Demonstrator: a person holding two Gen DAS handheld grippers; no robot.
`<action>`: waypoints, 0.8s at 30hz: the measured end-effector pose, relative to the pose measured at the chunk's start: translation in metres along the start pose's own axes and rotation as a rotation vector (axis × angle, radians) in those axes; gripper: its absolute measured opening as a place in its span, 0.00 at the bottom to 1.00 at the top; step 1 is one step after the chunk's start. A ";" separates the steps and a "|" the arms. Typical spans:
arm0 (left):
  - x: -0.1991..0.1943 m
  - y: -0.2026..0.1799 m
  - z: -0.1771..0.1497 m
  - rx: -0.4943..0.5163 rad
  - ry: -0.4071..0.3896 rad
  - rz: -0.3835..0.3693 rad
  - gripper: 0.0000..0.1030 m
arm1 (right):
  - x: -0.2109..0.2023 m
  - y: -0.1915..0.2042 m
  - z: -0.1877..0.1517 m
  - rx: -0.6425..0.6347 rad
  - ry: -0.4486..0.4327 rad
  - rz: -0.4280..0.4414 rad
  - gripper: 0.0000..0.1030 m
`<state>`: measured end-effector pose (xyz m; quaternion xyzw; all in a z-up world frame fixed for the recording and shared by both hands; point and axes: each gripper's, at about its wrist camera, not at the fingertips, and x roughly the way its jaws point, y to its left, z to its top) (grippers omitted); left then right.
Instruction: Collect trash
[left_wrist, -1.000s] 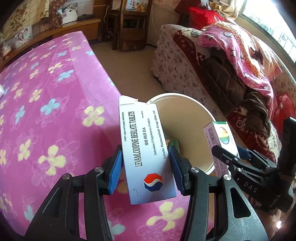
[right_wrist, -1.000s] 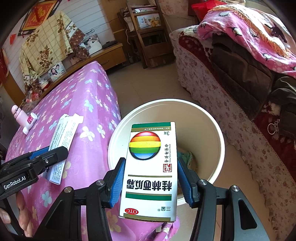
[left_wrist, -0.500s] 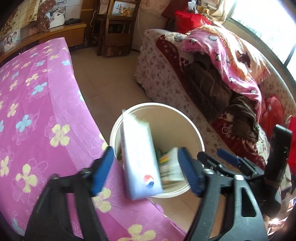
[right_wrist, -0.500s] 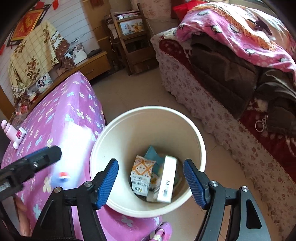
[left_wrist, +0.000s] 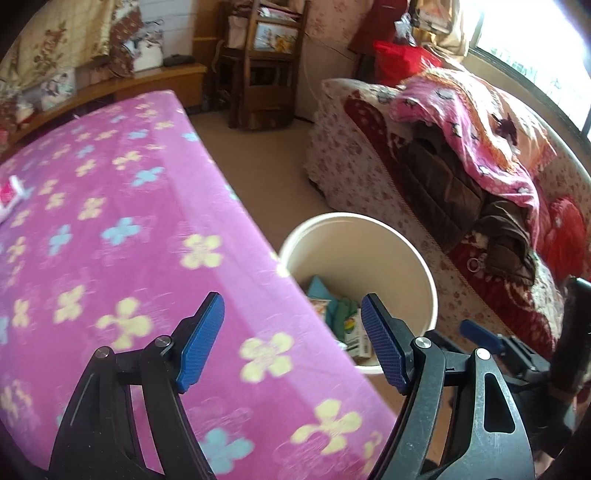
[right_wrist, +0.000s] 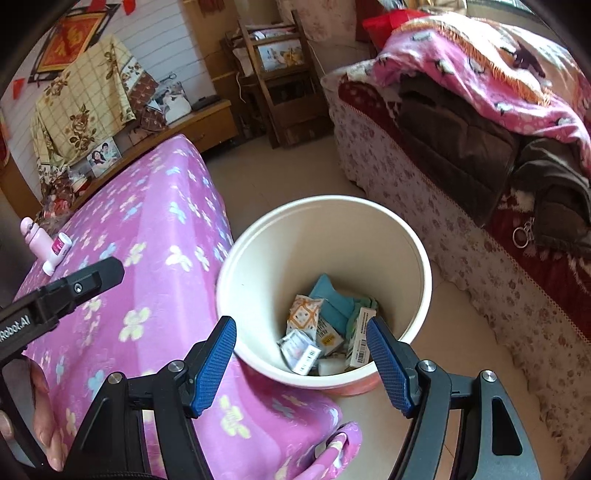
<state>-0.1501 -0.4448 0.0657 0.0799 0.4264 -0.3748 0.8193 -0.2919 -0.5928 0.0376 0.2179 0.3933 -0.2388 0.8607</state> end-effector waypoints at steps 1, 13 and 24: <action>-0.004 0.003 -0.001 -0.001 -0.006 0.008 0.73 | -0.003 0.003 0.000 -0.001 -0.006 0.000 0.69; -0.077 0.024 -0.022 0.040 -0.139 0.094 0.74 | -0.067 0.050 -0.003 -0.054 -0.150 -0.026 0.76; -0.148 0.046 -0.044 0.038 -0.325 0.108 0.77 | -0.130 0.087 -0.009 -0.070 -0.305 -0.046 0.85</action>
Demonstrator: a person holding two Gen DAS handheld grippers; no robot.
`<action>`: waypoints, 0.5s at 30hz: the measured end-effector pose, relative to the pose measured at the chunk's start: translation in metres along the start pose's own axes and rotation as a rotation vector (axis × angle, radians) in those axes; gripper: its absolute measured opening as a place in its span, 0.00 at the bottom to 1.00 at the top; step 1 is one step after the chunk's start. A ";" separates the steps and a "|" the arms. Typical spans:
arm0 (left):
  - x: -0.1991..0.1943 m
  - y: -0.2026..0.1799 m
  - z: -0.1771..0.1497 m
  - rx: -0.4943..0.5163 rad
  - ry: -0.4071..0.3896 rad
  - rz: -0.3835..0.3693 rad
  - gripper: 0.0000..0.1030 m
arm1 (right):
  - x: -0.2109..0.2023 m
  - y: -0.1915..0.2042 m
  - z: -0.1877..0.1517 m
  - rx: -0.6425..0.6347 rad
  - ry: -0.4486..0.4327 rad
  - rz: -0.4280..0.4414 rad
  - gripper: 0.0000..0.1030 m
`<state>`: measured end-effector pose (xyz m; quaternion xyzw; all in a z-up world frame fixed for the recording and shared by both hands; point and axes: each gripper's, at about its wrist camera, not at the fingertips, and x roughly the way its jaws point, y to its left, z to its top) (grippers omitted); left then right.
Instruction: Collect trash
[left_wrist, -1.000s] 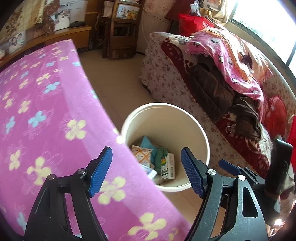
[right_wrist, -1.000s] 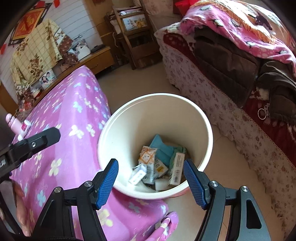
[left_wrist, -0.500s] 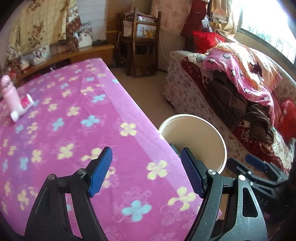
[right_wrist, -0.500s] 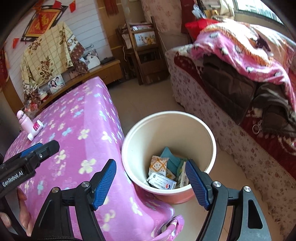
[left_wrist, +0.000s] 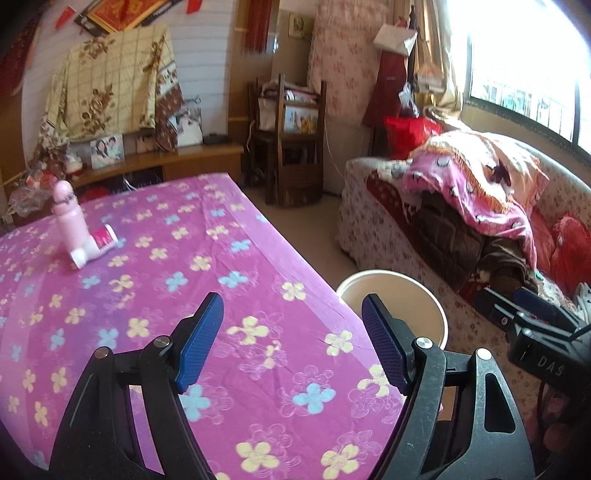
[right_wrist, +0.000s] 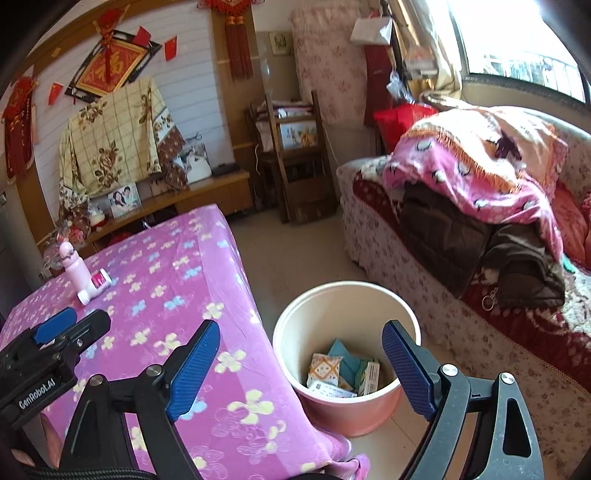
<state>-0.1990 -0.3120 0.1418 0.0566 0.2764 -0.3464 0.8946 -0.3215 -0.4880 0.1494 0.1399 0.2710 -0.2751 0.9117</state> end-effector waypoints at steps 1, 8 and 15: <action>-0.004 0.002 -0.001 -0.002 -0.010 0.002 0.79 | -0.005 0.003 0.000 -0.003 -0.011 -0.003 0.86; -0.028 0.017 -0.005 -0.007 -0.057 0.019 0.79 | -0.026 0.020 0.000 -0.038 -0.056 -0.024 0.86; -0.043 0.028 -0.007 -0.030 -0.083 0.035 0.79 | -0.043 0.025 -0.001 -0.046 -0.108 -0.034 0.90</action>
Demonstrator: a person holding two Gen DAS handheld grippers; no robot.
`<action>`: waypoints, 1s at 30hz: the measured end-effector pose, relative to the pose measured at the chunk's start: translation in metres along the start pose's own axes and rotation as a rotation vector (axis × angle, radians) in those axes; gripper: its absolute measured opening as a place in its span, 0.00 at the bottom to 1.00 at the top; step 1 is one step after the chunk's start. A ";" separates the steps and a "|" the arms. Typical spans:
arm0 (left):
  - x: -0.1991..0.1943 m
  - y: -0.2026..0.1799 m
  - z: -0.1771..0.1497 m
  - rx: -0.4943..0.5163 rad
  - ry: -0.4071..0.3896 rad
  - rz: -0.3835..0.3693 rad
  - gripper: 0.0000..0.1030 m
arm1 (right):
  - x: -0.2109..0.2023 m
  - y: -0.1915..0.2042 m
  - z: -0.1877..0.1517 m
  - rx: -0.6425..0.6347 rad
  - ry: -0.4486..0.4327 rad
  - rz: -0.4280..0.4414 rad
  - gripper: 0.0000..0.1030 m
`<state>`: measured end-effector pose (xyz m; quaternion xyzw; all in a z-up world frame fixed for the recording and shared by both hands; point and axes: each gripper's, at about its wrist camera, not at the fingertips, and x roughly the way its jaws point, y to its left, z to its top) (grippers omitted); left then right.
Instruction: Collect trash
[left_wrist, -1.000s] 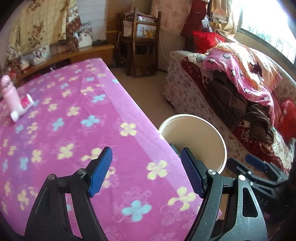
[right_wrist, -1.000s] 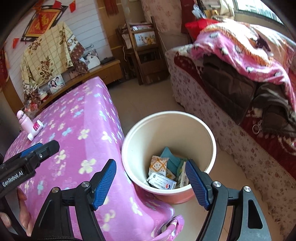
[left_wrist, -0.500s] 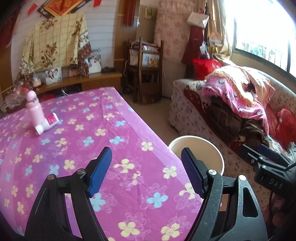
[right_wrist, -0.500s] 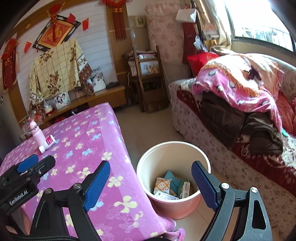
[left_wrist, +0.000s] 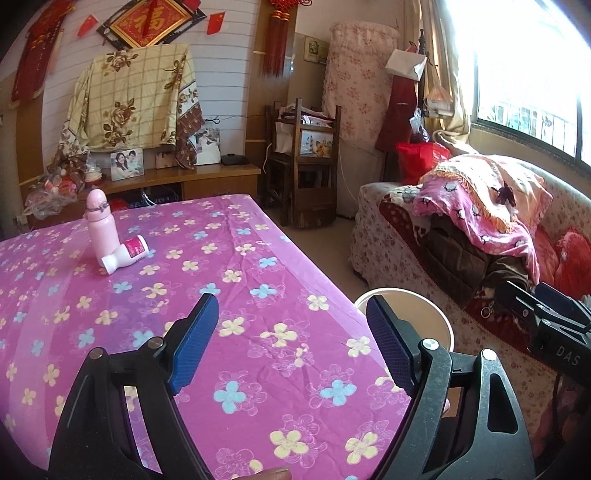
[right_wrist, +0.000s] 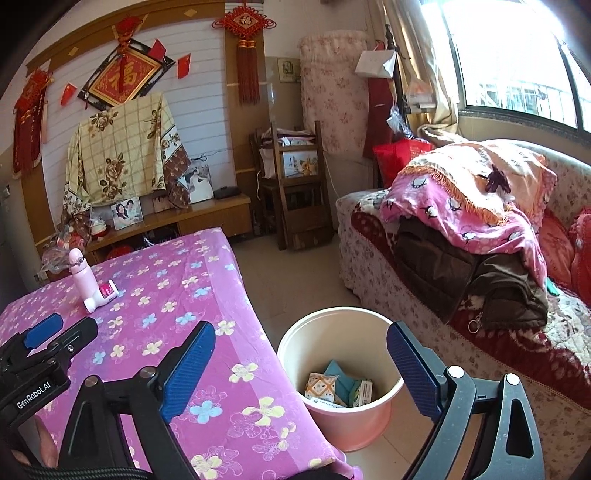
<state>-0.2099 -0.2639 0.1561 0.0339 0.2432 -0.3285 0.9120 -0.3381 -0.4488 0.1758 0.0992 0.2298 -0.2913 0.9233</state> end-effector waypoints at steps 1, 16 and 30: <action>-0.002 0.001 0.000 -0.004 -0.006 0.003 0.79 | -0.001 0.001 0.000 0.000 -0.004 0.001 0.90; -0.010 -0.001 -0.004 0.030 -0.038 0.032 0.79 | -0.007 0.003 0.000 -0.005 -0.009 0.008 0.91; -0.010 0.000 -0.007 0.037 -0.049 0.036 0.79 | -0.006 0.002 0.000 -0.002 -0.002 0.013 0.91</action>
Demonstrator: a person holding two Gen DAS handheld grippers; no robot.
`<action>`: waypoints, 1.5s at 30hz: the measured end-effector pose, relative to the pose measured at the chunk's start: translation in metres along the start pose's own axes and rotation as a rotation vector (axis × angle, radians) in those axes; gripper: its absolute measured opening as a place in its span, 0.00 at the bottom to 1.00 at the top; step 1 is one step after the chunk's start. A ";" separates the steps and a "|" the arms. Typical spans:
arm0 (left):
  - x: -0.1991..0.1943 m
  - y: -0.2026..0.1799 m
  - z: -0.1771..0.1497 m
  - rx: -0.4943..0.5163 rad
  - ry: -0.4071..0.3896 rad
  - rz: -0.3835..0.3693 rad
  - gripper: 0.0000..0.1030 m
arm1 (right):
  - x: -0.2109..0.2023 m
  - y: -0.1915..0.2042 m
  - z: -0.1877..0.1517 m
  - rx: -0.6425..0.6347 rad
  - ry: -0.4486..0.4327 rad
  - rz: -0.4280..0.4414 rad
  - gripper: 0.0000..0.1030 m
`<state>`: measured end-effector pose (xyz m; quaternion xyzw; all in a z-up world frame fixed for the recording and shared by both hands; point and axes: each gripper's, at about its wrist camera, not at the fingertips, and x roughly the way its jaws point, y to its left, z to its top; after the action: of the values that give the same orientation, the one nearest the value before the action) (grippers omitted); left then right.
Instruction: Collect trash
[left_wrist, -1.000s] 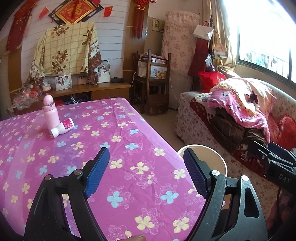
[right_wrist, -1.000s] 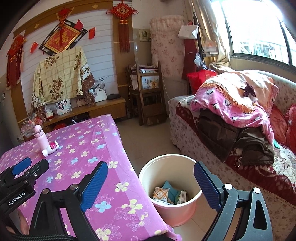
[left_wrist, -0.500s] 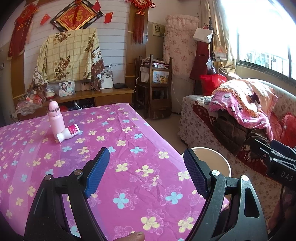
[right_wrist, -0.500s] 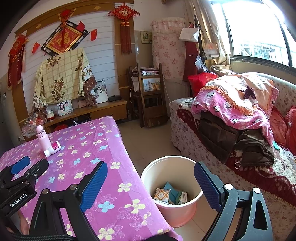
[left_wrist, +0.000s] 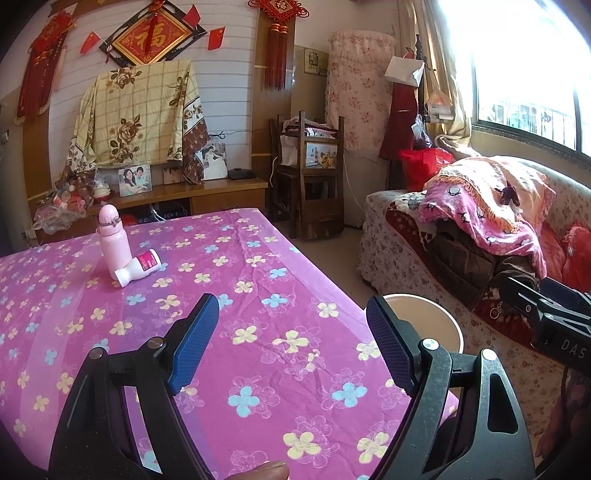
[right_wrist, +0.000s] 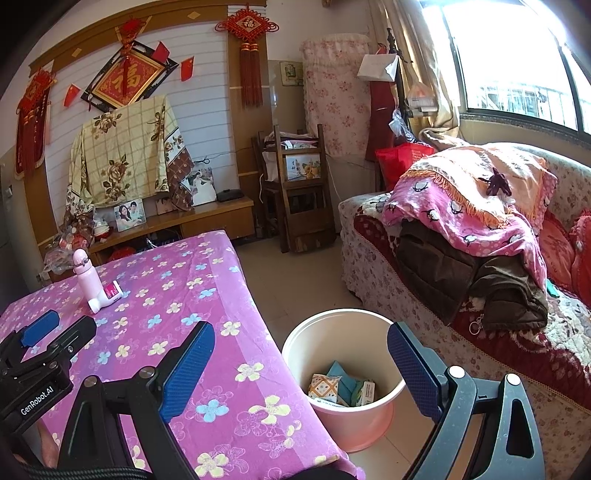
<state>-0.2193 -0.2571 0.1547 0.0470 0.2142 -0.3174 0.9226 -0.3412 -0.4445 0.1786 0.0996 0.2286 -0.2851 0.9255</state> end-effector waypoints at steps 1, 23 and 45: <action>0.000 0.000 0.000 0.000 0.000 0.000 0.79 | -0.001 0.000 0.000 0.000 -0.001 0.000 0.91; 0.004 -0.001 -0.005 0.003 0.034 -0.014 0.79 | 0.003 -0.006 -0.004 0.013 0.017 -0.003 0.91; 0.012 0.006 -0.010 0.006 0.060 -0.021 0.79 | 0.010 -0.011 -0.010 0.026 0.047 -0.002 0.91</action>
<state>-0.2111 -0.2564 0.1406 0.0572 0.2413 -0.3262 0.9122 -0.3443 -0.4554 0.1641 0.1181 0.2467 -0.2865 0.9182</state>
